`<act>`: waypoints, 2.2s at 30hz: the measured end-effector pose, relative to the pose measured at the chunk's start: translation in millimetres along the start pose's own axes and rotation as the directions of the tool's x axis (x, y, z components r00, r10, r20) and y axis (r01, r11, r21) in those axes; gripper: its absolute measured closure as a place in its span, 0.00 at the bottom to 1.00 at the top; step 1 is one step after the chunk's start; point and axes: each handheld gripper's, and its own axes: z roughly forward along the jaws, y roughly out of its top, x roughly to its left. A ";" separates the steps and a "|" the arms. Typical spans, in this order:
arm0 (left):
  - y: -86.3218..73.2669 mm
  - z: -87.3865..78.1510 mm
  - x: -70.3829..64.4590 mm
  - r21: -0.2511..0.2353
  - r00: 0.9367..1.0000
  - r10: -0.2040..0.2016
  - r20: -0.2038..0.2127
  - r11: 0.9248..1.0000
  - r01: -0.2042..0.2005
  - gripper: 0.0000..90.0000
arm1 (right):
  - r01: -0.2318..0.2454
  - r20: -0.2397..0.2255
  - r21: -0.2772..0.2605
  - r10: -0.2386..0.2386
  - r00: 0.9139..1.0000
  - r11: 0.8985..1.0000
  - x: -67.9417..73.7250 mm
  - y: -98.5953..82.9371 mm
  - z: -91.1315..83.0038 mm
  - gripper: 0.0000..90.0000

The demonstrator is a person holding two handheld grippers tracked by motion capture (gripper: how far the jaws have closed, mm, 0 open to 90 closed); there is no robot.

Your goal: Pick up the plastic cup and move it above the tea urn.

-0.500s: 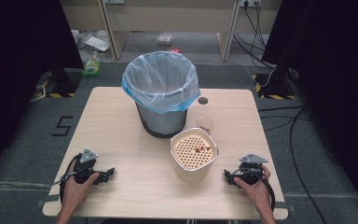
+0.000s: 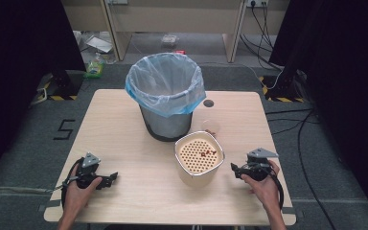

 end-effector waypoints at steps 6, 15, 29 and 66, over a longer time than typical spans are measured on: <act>0.0 0.0 0.0 0.000 1.000 0.000 0.000 1.000 0.000 0.00 | -0.012 0.009 -0.019 0.012 1.000 1.000 -8.9 26.2 -2.0 0.30; 0.0 0.0 0.0 0.000 1.000 0.000 0.000 1.000 0.000 0.00 | -0.023 -0.011 -0.062 0.022 1.000 0.998 -18.3 67.4 6.5 0.38; 0.0 0.0 0.1 0.001 1.000 0.000 0.000 1.000 0.000 0.00 | 0.021 -0.058 -0.043 -0.023 0.998 0.999 -10.7 120.4 29.5 0.49; 0.0 0.0 0.0 0.000 1.000 0.000 0.000 1.000 0.000 0.00 | 0.145 -0.098 0.045 -0.140 0.985 0.988 -7.8 121.0 71.8 0.96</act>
